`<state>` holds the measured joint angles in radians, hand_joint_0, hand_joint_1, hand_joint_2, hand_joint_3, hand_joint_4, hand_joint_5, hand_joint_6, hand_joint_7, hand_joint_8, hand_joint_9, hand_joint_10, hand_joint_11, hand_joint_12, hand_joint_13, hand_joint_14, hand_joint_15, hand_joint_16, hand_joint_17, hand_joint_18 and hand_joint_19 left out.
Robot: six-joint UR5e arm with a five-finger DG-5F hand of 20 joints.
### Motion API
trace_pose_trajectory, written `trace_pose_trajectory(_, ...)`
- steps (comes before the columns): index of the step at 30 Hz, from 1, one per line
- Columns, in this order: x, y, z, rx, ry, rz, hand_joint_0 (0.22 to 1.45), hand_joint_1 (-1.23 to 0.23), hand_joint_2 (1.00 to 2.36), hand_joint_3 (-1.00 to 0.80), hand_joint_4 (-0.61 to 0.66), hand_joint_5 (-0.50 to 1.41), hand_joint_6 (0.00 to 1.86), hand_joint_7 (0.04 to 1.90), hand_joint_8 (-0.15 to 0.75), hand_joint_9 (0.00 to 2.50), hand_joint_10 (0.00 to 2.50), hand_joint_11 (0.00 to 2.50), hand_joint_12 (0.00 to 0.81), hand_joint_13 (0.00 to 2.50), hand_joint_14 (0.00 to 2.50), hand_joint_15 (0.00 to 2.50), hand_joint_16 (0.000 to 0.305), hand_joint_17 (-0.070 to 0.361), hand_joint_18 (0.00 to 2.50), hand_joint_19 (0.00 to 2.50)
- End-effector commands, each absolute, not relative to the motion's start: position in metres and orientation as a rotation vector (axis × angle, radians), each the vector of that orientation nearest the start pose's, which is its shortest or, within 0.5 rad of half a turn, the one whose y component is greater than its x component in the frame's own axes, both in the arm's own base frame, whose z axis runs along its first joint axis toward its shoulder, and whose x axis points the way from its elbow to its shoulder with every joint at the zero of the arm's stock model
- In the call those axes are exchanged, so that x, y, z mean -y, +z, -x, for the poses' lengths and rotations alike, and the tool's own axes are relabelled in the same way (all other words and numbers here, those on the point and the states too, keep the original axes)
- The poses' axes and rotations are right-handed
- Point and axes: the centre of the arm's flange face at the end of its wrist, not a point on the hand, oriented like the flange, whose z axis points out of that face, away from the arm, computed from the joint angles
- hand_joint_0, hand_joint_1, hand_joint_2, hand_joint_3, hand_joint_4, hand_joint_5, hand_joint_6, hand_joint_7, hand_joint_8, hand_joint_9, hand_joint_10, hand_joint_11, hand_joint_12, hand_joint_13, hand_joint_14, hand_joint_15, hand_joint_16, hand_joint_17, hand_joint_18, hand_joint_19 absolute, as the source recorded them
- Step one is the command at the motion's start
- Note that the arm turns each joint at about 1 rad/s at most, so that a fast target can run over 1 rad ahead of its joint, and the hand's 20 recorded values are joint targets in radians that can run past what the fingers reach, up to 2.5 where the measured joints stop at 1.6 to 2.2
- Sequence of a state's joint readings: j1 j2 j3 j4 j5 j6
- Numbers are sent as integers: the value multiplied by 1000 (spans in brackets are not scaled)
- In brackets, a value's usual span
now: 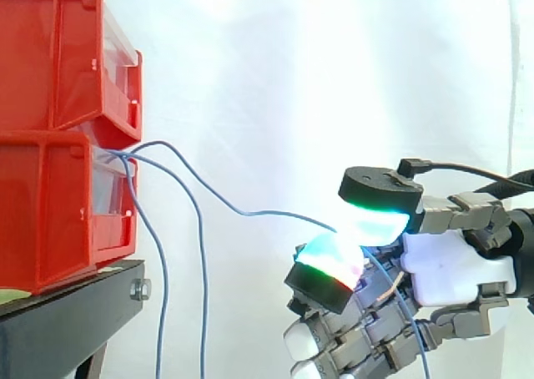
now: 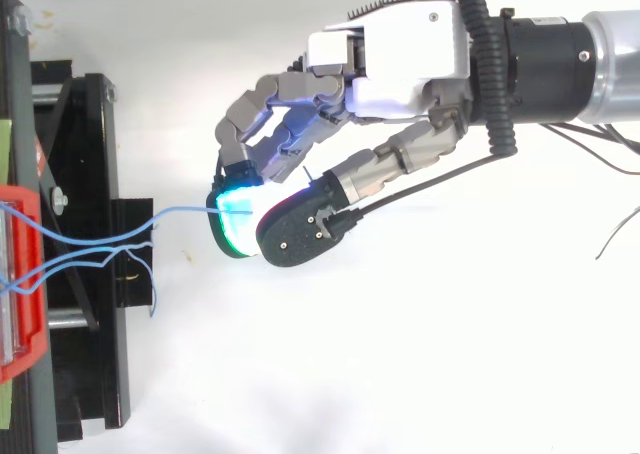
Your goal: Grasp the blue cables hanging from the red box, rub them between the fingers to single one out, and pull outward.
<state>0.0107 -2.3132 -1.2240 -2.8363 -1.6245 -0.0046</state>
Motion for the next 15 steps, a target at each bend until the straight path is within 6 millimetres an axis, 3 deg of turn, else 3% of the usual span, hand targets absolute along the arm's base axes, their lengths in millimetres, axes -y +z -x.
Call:
trace_pose_trajectory(1, 120, 216, -741, -1325, 1211, -1242, 653, -825, 1011, 2, -36, -122, 928, 1222, 305, 684, 5, 158, 397, 579, 7, 200, 55, 124, 561, 318)
trace_pose_trajectory(15, 120, 216, -741, -1325, 1211, -1242, 652, -824, 1012, 6, -34, -122, 928, 1229, 304, 684, 5, 163, 398, 582, 7, 204, 55, 124, 564, 317)
